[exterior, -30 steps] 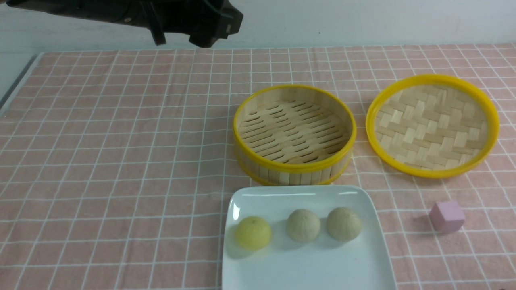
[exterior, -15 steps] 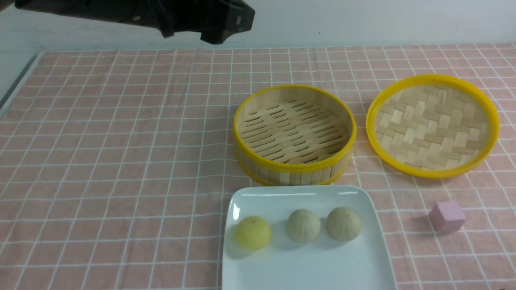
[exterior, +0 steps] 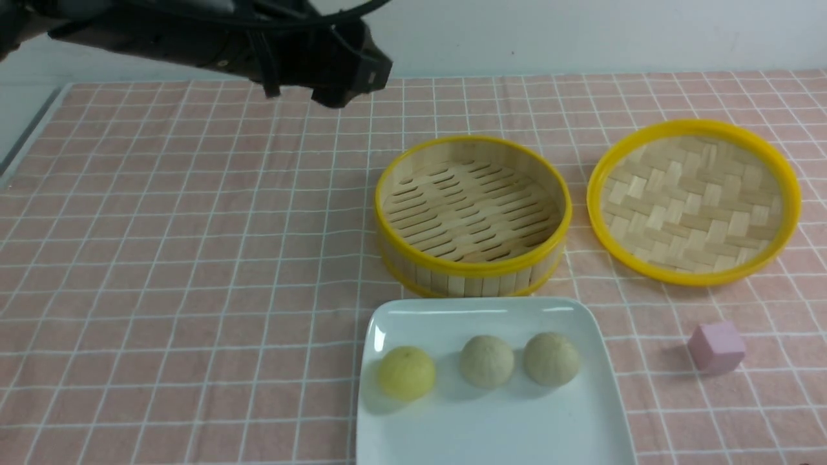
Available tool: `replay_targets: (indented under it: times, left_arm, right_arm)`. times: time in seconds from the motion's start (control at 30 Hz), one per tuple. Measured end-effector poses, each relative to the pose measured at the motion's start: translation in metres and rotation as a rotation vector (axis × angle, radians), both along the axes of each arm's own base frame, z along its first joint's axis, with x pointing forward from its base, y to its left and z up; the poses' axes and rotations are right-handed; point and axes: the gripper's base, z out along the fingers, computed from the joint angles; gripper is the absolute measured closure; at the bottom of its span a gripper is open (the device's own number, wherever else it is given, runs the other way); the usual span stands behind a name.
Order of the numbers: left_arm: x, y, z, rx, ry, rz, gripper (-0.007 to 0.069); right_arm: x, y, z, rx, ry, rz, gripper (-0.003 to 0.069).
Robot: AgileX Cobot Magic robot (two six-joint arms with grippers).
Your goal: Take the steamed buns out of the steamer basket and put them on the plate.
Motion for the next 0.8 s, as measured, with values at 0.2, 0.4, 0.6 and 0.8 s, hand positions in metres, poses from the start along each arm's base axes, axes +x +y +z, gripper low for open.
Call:
replay_targets:
  times: [0.2,0.4,0.6,0.8]
  left_arm:
    - [-0.030,0.061,-0.034,-0.020,0.120,0.199,0.0078]
    - [-0.074,0.120,-0.076,-0.029,0.200,0.427,0.0078]
    - [-0.122,0.152,-0.113,-0.042,0.197,0.610,0.0078]
    - [-0.171,0.159,-0.146,-0.076,0.024,0.744,0.0078]
  right_arm:
    - [0.000,0.000,0.000,0.000,0.000,0.000,0.0237]
    - [0.000,0.000,0.000,0.000,0.000,0.000,0.0237]
    - [0.000,0.000,0.000,0.000,0.000,0.000,0.0237]
    - [0.000,0.000,0.000,0.000,0.000,0.000,0.0237]
